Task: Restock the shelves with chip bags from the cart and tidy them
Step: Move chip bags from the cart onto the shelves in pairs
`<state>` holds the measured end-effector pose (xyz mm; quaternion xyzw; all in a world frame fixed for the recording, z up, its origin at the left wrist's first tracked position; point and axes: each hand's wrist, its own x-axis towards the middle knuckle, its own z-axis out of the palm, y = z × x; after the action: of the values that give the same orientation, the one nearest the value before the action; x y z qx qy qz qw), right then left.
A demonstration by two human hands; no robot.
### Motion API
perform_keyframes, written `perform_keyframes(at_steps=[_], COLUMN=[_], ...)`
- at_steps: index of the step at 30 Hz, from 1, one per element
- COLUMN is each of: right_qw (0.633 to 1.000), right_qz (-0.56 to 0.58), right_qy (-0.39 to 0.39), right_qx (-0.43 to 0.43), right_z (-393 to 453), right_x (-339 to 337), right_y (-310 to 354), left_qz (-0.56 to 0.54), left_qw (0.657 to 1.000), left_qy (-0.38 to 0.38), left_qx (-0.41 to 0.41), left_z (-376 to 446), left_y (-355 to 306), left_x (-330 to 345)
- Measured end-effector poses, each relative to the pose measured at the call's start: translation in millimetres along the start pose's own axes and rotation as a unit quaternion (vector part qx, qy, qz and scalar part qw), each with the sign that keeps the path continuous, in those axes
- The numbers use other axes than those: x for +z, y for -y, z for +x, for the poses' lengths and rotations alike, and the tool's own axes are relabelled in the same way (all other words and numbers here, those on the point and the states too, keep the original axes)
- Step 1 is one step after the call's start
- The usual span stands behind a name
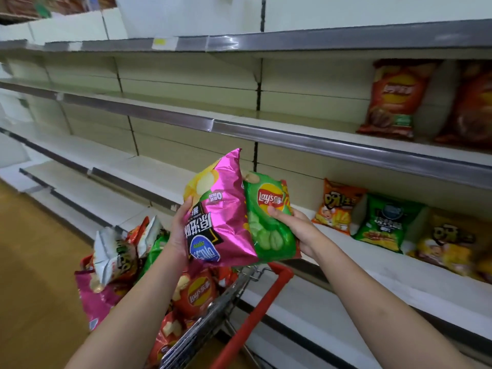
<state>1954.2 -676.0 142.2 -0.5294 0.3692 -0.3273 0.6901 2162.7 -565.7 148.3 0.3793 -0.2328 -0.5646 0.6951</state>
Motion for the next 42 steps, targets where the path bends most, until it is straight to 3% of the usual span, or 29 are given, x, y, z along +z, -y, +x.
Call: perform_keyframes(at_steps=[6, 13, 16, 19, 24, 28, 30, 34, 36, 40, 42], right_qw=[0.989, 0.977, 0.973, 0.978, 0.981, 0.989, 0.993, 0.996, 0.995, 0.989, 0.986], right_qz=[0.018, -0.033, -0.037, -0.036, -0.039, -0.017, -0.009, -0.019, -0.028, -0.047, -0.052], right_qy=[-0.144, -0.206, -0.217, -0.197, -0.173, -0.137, -0.108, -0.078, -0.088, -0.138, -0.157], right_qx=[-0.036, -0.051, -0.061, -0.064, -0.075, -0.062, -0.052, -0.04, -0.032, -0.023, -0.031], right_z=[-49.5, -126.8, -156.8, -182.2, -217.1, -247.0, -263.6, -295.5, -314.1, -352.4, -371.4], right_x=[-69.2, -145.2, -169.8, -183.6, -192.3, -199.8, -202.9, -209.2, -216.2, -233.4, -241.5], right_y=[3.7, 11.5, 12.9, 13.7, 11.5, 17.2, 20.8, 21.0, 20.8, 23.6, 23.5], left_qz=[0.077, 0.209, 0.291, 0.394, 0.458, 0.596, 0.624, 0.484, 0.361, 0.251, 0.229], left_qw=[0.997, 0.972, 0.952, 0.917, 0.883, 0.798, 0.775, 0.859, 0.901, 0.929, 0.922], left_qy=[0.006, -0.024, -0.036, 0.002, 0.077, 0.09, 0.096, 0.136, 0.162, 0.131, 0.154], left_qx=[-0.03, -0.104, -0.085, -0.06, -0.073, -0.002, -0.002, -0.096, -0.179, -0.24, -0.271], left_z=[-2.8, -22.3, -32.9, -45.9, -79.3, -91.7, -104.1, -146.4, -167.3, -188.4, -200.2], left_y=[30.4, 69.5, 87.6, 111.2, 151.3, 180.5, 193.0, 207.6, 217.4, 240.7, 249.8], left_x=[41.3, 93.8, 118.7, 144.9, 200.2, 226.7, 240.4, 273.9, 288.1, 311.3, 321.4])
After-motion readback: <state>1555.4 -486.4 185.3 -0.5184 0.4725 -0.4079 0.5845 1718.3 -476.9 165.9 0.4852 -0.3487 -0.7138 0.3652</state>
